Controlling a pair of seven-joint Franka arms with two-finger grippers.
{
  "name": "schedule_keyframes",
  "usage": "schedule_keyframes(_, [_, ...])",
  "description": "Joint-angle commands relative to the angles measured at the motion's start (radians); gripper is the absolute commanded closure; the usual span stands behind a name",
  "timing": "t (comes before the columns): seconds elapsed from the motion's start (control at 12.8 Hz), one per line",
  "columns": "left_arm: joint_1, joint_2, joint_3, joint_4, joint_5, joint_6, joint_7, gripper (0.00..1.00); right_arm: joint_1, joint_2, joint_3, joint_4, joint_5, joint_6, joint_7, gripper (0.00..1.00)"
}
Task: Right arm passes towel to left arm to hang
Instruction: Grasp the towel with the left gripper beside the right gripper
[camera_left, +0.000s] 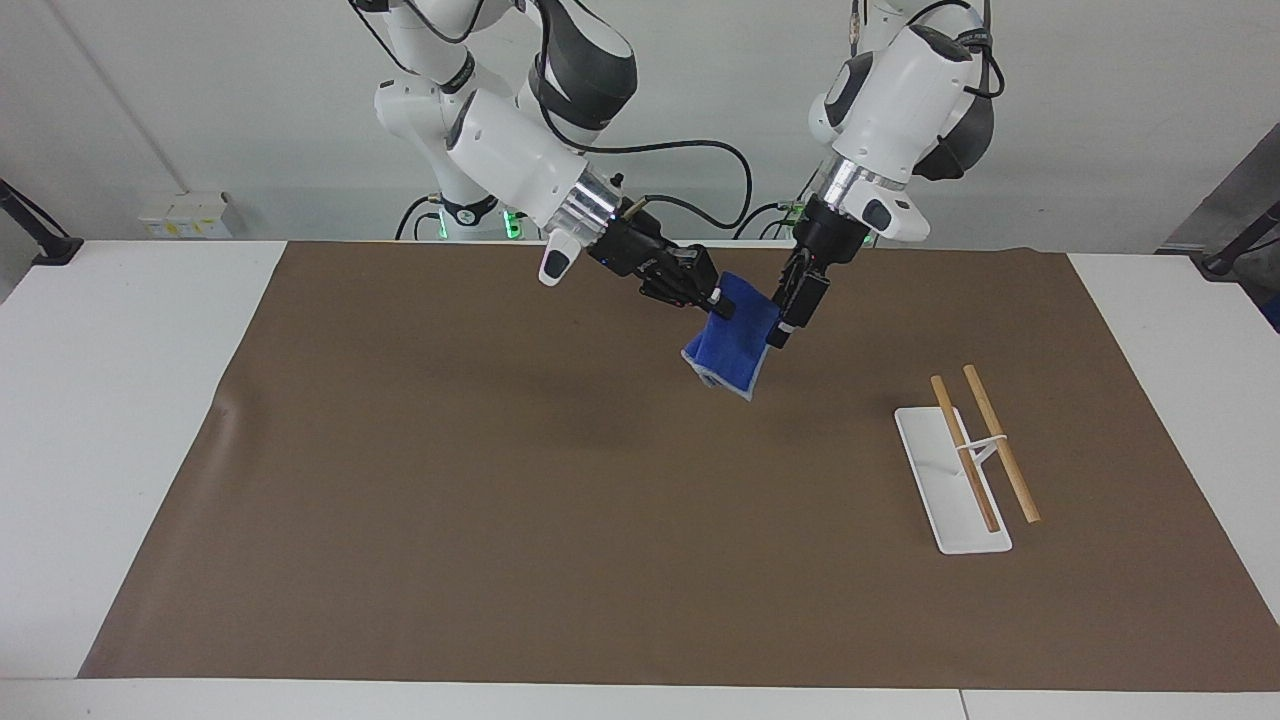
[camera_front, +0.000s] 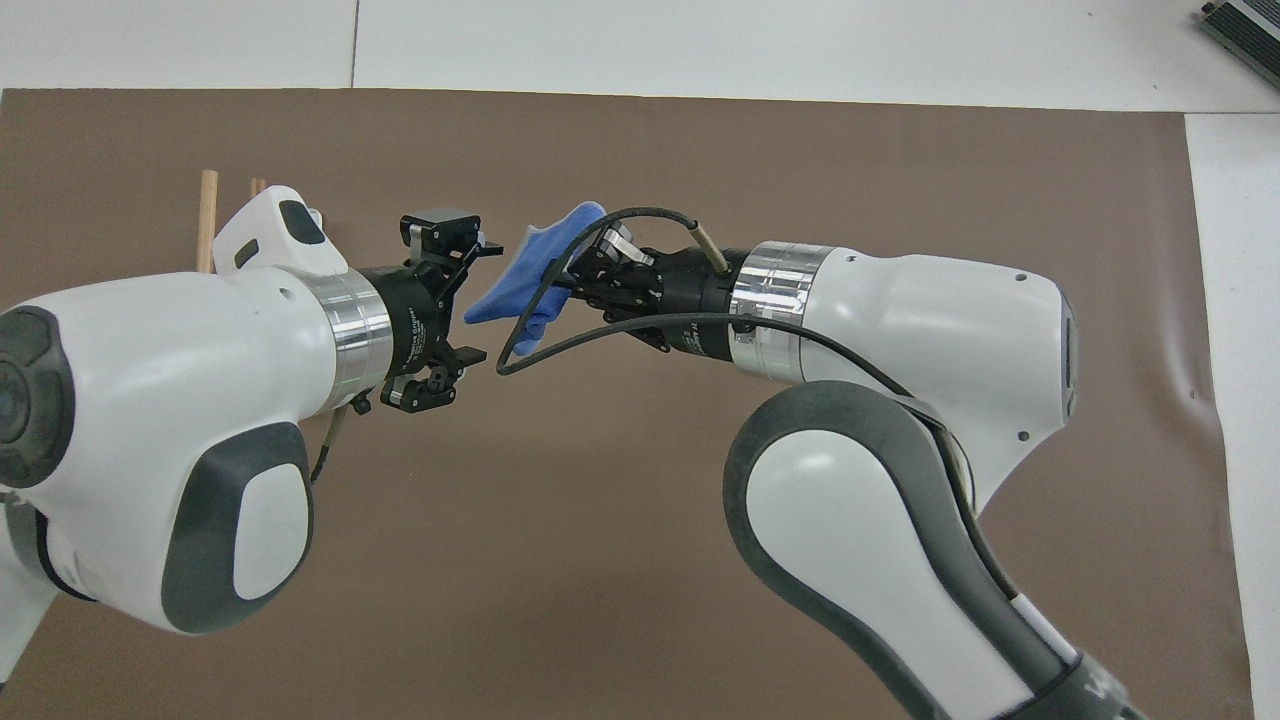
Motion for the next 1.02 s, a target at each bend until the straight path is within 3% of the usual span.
schedule_keyframes(0.0, [0.021, -0.018, -0.046, -0.004, -0.023, 0.041, -0.049, 0.00, -0.008, 0.015, 0.009, 0.018, 0.017, 0.011, 0.012, 1.00])
schedule_keyframes(0.31, [0.028, -0.012, -0.048, -0.007, -0.023, 0.098, -0.054, 0.00, -0.008, 0.013, 0.009, 0.016, 0.017, 0.006, 0.012, 1.00])
schedule_keyframes(0.39, [0.030, -0.012, -0.049, -0.011, -0.023, 0.098, -0.043, 0.08, -0.008, 0.012, 0.009, 0.016, 0.017, 0.006, 0.012, 1.00])
schedule_keyframes(0.63, [0.036, -0.012, -0.048, -0.015, -0.021, 0.100, 0.022, 0.16, -0.008, 0.012, 0.008, 0.016, 0.014, 0.005, 0.012, 1.00])
schedule_keyframes(0.94, [0.056, -0.015, -0.046, -0.020, -0.021, 0.092, 0.102, 0.17, -0.008, 0.009, 0.008, 0.011, 0.006, 0.003, 0.010, 1.00])
